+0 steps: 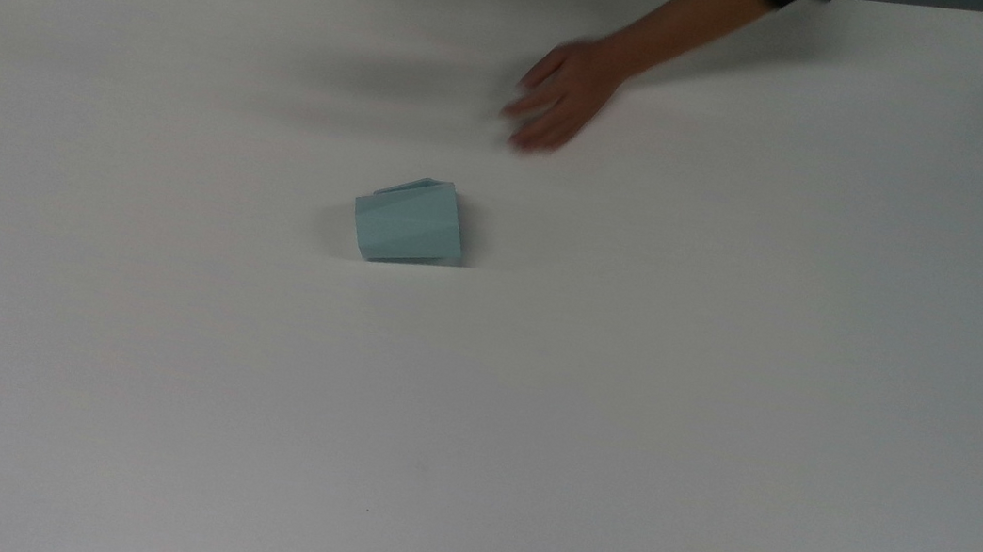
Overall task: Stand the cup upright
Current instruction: 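Move the gripper from its start pose toward the tipped teal cup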
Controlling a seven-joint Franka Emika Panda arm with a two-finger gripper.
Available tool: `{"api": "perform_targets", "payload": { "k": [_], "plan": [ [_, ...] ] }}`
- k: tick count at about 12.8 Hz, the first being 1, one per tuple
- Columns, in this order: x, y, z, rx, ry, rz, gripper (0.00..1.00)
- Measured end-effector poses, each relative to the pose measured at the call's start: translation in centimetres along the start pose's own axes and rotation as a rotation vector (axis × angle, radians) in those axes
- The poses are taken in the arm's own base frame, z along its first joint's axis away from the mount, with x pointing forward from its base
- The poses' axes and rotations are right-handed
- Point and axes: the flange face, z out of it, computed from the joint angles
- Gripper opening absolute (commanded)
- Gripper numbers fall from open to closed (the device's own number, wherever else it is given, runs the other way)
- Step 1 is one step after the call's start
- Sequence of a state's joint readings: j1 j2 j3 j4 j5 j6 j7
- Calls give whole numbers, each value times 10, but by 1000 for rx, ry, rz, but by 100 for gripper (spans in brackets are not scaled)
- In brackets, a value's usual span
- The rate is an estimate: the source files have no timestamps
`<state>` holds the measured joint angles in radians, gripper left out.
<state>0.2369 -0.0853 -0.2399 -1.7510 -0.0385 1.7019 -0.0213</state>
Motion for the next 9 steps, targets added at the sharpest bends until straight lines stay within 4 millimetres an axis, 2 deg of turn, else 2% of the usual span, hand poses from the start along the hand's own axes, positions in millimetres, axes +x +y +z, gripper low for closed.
{"api": "perform_targets", "payload": {
  "k": [9],
  "plan": [
    [-1,8,-1,0,1,-21,100]
  ]
}}
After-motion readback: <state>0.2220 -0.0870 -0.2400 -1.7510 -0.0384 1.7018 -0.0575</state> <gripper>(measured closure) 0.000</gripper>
